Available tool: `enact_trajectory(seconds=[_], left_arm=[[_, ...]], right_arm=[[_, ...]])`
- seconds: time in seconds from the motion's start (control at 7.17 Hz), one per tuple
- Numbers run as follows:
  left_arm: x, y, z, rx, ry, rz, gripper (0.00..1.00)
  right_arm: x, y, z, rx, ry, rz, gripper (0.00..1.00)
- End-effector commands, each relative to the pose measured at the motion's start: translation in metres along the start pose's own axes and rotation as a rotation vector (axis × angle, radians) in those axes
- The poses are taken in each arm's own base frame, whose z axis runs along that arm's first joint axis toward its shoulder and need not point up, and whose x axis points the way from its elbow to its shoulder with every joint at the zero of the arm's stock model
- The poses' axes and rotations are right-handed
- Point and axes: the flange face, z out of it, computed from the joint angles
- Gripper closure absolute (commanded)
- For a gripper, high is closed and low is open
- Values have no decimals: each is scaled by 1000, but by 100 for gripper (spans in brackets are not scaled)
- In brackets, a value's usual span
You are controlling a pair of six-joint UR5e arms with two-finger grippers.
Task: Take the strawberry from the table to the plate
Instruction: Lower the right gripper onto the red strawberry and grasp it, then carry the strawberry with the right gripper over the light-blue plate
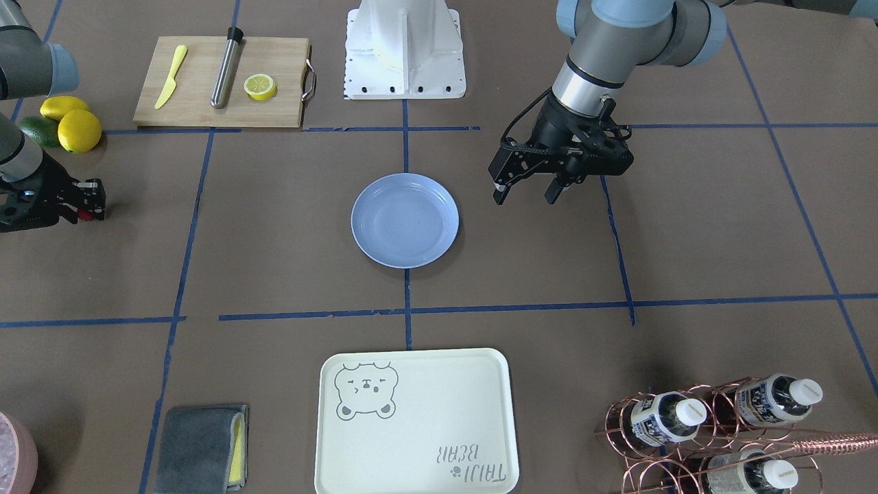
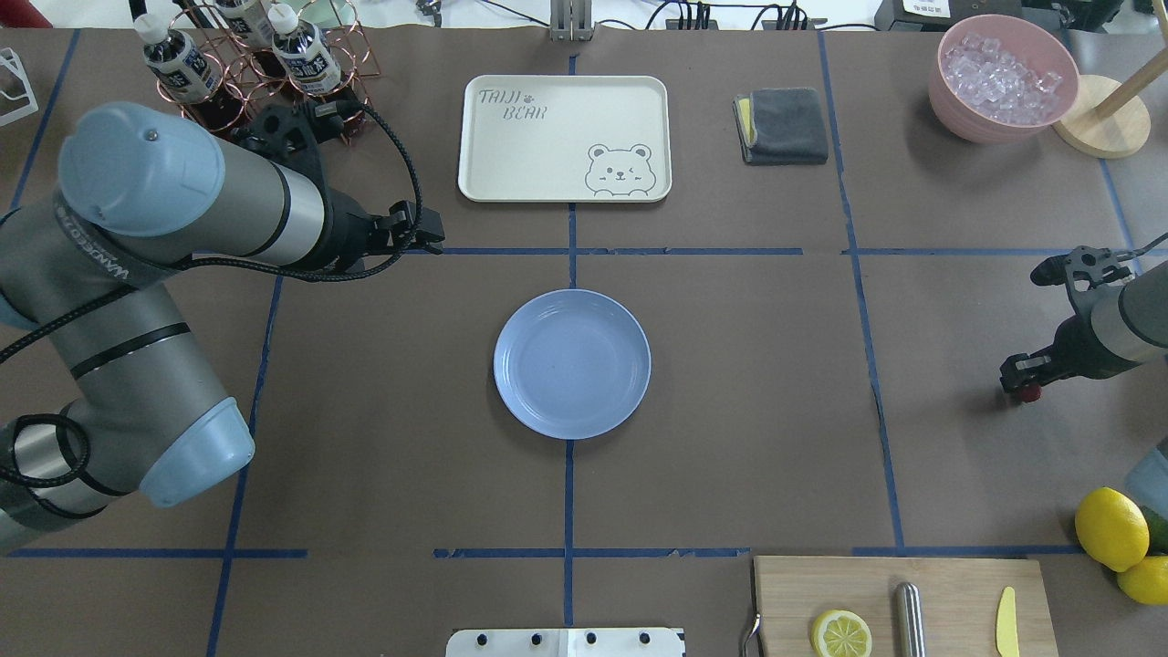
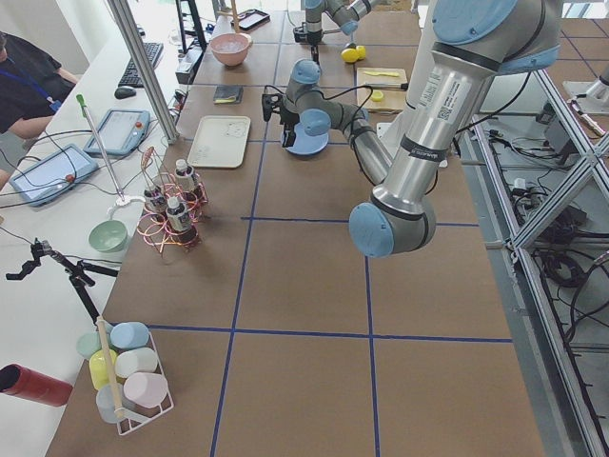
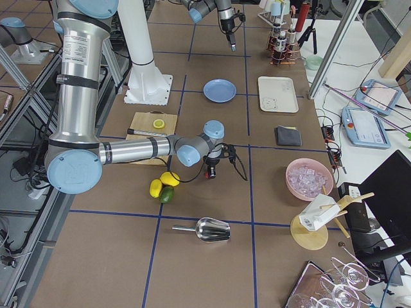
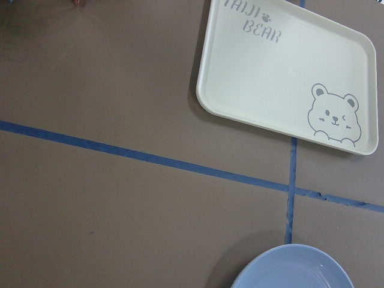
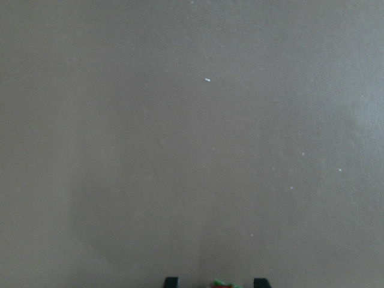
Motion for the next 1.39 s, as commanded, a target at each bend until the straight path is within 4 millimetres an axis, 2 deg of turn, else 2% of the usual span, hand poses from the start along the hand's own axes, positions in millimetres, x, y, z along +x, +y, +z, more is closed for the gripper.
enact_trajectory(seconds=[0.0, 0.14, 0.28, 0.42, 0.56, 0.7, 0.98, 1.12, 1.25], left_arm=[[1, 0, 0, -1, 1, 1, 0], [0, 0, 0, 0, 0, 0, 0], [0, 0, -1, -7, 2, -1, 0], [-8, -19, -10, 2, -1, 6, 0], [-27, -33, -13, 16, -43, 82, 0], [-46, -40, -10, 14, -85, 154, 0], [-110, -68, -17, 32, -178, 268, 0], [-139, -83, -27, 43, -216, 333, 0], [-168, -98, -37, 48, -256, 408, 0]], right_arm=[[-2, 0, -4, 4, -4, -3, 100], [-5, 0, -7, -4, -27, -11, 100], [-17, 2, -25, 3, -60, -23, 100], [-14, -6, -55, 2, -96, 23, 100], [-32, -8, -80, -2, -104, 32, 100], [-65, -31, -110, 13, -108, 33, 100], [-136, -76, -156, 38, -129, 28, 100], [-184, -91, -171, 38, -155, 51, 100], [-240, -96, -176, 26, -187, 71, 100]])
